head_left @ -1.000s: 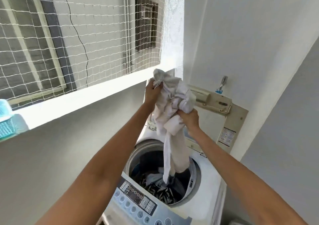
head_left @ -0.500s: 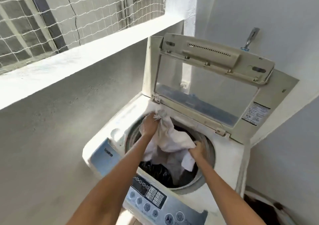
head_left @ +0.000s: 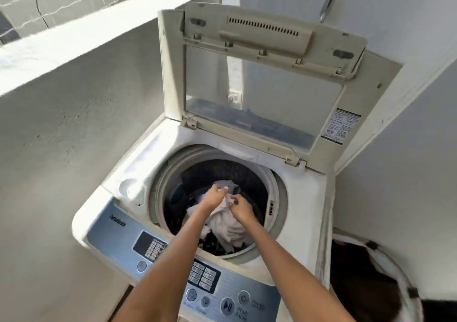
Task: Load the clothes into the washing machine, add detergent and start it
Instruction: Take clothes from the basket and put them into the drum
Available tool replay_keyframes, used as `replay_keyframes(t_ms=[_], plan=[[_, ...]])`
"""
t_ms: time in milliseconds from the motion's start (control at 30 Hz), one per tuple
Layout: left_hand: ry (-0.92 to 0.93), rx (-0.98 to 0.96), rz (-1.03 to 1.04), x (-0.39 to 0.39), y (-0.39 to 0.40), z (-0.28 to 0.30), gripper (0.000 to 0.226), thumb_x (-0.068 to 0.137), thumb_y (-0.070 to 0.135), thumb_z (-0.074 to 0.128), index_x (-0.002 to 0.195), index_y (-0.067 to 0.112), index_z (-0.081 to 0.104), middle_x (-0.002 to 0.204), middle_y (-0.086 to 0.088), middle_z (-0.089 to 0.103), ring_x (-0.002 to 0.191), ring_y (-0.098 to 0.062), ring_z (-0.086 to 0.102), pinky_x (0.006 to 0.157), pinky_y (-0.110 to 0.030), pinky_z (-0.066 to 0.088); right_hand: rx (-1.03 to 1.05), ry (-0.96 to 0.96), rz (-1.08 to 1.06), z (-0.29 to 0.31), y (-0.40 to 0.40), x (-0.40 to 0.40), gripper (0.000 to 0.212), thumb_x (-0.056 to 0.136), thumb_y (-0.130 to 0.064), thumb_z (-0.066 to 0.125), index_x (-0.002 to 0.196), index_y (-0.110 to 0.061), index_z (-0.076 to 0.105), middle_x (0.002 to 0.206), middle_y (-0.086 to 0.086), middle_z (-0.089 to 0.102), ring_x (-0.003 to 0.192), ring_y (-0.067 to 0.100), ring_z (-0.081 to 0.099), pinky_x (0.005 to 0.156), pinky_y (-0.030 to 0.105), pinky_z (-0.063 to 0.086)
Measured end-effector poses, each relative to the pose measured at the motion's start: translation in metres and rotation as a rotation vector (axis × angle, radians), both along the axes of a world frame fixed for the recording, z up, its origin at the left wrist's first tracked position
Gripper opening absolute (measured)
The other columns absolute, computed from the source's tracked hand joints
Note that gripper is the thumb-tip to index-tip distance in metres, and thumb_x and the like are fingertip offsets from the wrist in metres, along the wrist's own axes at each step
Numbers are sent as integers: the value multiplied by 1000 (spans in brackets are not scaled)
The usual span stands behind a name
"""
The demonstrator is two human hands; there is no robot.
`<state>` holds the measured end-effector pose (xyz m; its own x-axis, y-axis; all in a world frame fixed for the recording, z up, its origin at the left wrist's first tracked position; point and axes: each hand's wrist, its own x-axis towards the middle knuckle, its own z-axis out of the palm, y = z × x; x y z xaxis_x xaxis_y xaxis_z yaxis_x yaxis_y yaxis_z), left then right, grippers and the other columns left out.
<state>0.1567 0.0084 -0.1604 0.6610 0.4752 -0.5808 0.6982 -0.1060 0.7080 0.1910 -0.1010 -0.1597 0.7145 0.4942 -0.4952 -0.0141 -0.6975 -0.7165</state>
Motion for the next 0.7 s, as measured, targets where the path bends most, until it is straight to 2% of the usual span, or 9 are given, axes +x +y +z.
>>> replay_keyframes(t_ms=[67, 167, 233, 300, 433, 533, 600, 633, 700], plan=[[-127, -22, -3, 7, -10, 18, 33, 100, 32, 41, 122, 9, 52, 112, -6, 55, 106, -26, 56, 82, -35, 43, 71, -72, -72, 20, -10, 7, 28, 93, -12, 49, 119, -9, 58, 114, 8, 64, 105, 25, 60, 75, 24, 39], [-337, -41, -37, 28, -47, 59, 16, 99, 21, 44, 91, 17, 58, 88, -6, 63, 79, -22, 60, 64, -32, 49, 235, -213, -247, 62, -42, 25, 17, 94, -13, 50, 107, -14, 62, 99, 5, 68, 92, 22, 64, 74, 27, 49], [-425, 17, -95, 41, -83, 85, 15, 99, 19, 44, 90, 18, 56, 86, -5, 66, 76, -22, 64, 63, -28, 51, 294, -325, -352, 84, -73, 34, 11, 95, -25, 52, 100, -22, 61, 92, 0, 69, 84, 19, 66, 72, 35, 55], [-482, 78, -203, 57, -129, 107, 13, 99, 17, 44, 91, 17, 55, 83, -2, 65, 73, -19, 64, 65, -30, 52, 238, -422, -480, 96, -117, 41, 16, 94, -35, 52, 98, -22, 61, 89, 1, 71, 80, 21, 67, 67, 36, 54], [-421, 104, -464, 99, -226, 118, 10, 96, 19, 46, 93, 20, 56, 91, -6, 67, 81, -24, 64, 74, -37, 52, 185, -467, -766, 98, -206, 53, 22, 95, -31, 50, 98, -14, 63, 91, 8, 70, 84, 30, 64, 66, 36, 47], [-377, 79, -572, 121, -301, 102, 15, 95, 16, 45, 99, 12, 60, 99, -10, 67, 92, -27, 63, 83, -40, 50, 135, -410, -884, 86, -273, 65, 23, 97, -28, 48, 95, -9, 61, 90, 8, 68, 85, 28, 63, 61, 29, 38], [-324, 35, -592, 124, -342, 80, 16, 95, 14, 44, 101, 10, 59, 98, -9, 66, 91, -25, 62, 80, -35, 49, 62, -353, -872, 64, -315, 71, 23, 97, -32, 47, 93, -13, 60, 87, 3, 68, 81, 25, 65, 60, 30, 44], [-285, 16, -599, 124, -362, 62, 15, 95, 13, 44, 100, 12, 58, 95, -8, 65, 89, -24, 62, 78, -34, 48, 39, -318, -873, 48, -336, 72, 22, 97, -33, 47, 91, -17, 59, 83, 2, 69, 76, 25, 67, 60, 36, 51], [-210, -46, -618, 122, -398, 17, 15, 96, 13, 43, 95, 20, 56, 87, -4, 63, 79, -23, 62, 74, -39, 50, 12, -235, -900, 6, -377, 71, 19, 96, -30, 46, 85, -22, 59, 71, 2, 68, 63, 23, 67, 58, 43, 56]])
